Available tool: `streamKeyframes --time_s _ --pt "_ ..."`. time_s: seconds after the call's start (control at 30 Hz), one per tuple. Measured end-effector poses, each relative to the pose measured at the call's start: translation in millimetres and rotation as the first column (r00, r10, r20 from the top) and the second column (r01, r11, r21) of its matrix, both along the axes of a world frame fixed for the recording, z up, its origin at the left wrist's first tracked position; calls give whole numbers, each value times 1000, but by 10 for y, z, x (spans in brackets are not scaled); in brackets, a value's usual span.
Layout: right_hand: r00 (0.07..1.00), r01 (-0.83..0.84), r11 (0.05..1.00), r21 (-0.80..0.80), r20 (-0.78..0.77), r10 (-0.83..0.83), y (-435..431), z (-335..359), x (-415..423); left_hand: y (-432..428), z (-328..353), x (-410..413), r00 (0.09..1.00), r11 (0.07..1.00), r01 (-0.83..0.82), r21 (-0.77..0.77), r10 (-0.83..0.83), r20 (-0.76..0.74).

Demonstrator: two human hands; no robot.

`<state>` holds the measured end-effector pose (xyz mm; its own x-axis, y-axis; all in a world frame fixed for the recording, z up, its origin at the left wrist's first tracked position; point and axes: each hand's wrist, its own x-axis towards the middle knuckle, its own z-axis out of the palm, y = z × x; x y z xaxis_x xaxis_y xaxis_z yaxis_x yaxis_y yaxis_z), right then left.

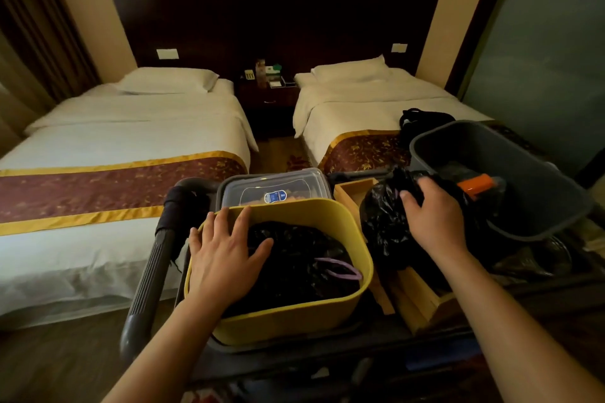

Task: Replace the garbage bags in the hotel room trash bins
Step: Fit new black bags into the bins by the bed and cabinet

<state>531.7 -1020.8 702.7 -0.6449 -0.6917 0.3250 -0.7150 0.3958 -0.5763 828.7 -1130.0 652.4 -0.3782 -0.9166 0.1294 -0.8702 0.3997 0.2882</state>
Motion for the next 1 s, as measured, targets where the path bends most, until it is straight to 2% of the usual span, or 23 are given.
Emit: streamKeyframes --time_s 0.2,0.33,0.4,0.5,0.6,0.7,0.77,0.87,0.93,1.0 --pt "991 31 986 -165 -120 -52 228 232 147 19 174 -146 992 994 107 -15 -108 -59" --pt "974 143 940 -309 -125 -189 493 470 335 66 363 -227 961 967 251 -47 -255 -111" --pt "959 205 928 -312 -123 -254 651 542 411 125 464 -298 927 938 339 -72 -346 -143" --pt "941 272 942 -196 -152 -303 932 508 558 338 571 -478 852 867 489 -96 -498 -160" --pt "910 347 935 -74 -217 -355 1290 393 729 710 647 -693 706 736 666 -119 -674 -219" --pt "874 440 897 -49 -208 -440 1688 325 826 1185 701 -857 464 527 846 -81 -802 -375" --pt "844 504 863 -47 -185 -503 1957 284 861 1523 682 -956 345 380 925 -4 -842 -414" --pt "790 603 796 -55 -93 -606 2344 217 921 2052 548 -1131 237 211 971 109 -885 -401" --pt "748 663 748 -45 -7 -664 2606 147 956 2395 427 -1253 191 155 980 124 -907 -376" --pt "710 703 711 -30 98 -698 2898 44 970 2699 291 -1364 174 152 984 88 -915 -364"
